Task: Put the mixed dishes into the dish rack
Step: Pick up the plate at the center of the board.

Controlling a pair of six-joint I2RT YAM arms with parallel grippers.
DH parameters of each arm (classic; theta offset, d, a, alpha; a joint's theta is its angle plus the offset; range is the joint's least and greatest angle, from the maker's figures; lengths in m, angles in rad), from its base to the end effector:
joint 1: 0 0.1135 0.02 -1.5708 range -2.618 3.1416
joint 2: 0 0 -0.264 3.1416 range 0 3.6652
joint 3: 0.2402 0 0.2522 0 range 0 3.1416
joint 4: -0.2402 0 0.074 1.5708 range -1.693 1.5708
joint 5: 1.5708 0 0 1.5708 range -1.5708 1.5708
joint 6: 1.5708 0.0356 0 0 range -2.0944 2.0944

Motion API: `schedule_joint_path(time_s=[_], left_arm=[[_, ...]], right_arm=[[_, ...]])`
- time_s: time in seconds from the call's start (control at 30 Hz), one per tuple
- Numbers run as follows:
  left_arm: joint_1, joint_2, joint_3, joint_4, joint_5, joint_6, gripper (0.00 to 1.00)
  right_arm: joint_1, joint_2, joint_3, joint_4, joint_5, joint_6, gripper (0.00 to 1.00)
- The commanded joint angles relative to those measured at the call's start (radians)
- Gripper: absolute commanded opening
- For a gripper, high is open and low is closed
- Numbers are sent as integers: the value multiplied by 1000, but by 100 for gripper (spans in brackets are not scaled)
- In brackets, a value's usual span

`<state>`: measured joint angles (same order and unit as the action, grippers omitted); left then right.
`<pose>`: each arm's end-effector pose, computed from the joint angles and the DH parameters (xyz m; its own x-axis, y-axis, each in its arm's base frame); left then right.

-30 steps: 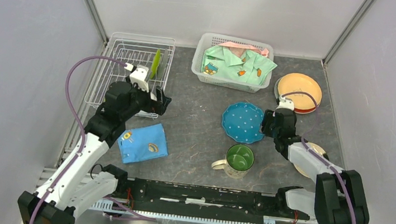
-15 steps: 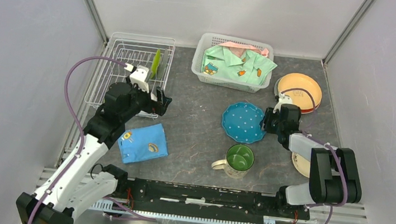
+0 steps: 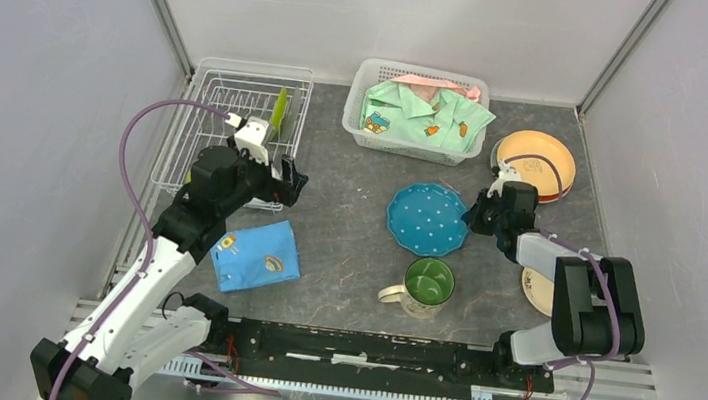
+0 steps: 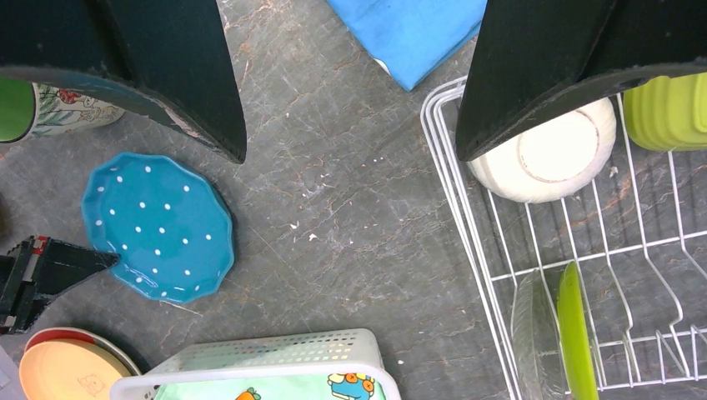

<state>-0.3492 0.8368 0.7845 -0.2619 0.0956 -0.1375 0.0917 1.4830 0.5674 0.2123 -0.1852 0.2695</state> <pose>0.1821 -0.0699 0.3228 -0.3460 -0.0192 -0.9380 0.3821 0.9103 -0.1596 0.2750 0.0319 0.1483 -0.6820 0.2001 -0.7035 -0.0501 0.9468 0.3179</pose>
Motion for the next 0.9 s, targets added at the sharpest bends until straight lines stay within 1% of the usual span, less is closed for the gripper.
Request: schedule_joint_path(time_s=[0.0,0.03,0.1,0.23,0.37,0.47,0.6,0.73,0.87], left_arm=[[-5,-1,19,21,-16,19,100],[-5,1,17,24,-23,16,100],[-7,9,15,28,-27,14,100],[-6,39,22,28,14,2,100],[-8,84,28,43,83,-5,100],[-10,151,56,29,137,-5,100],[-20,194,113,-14,136,3,100],[-38,209,125,-16,133,-2,94],[-87,230,139,-46,116,33,90]], right_arm=[[12,-65,28,17,-72,94,2],[13,-81,19,20,-78,115,0],[14,-109,7,23,-94,165,0],[22,-143,-15,57,-103,272,0],[47,-130,4,81,-129,331,0],[69,-114,21,94,-131,386,0],[108,-102,57,101,-121,444,0],[126,-90,77,120,-153,504,0],[136,-100,80,131,-162,543,0]])
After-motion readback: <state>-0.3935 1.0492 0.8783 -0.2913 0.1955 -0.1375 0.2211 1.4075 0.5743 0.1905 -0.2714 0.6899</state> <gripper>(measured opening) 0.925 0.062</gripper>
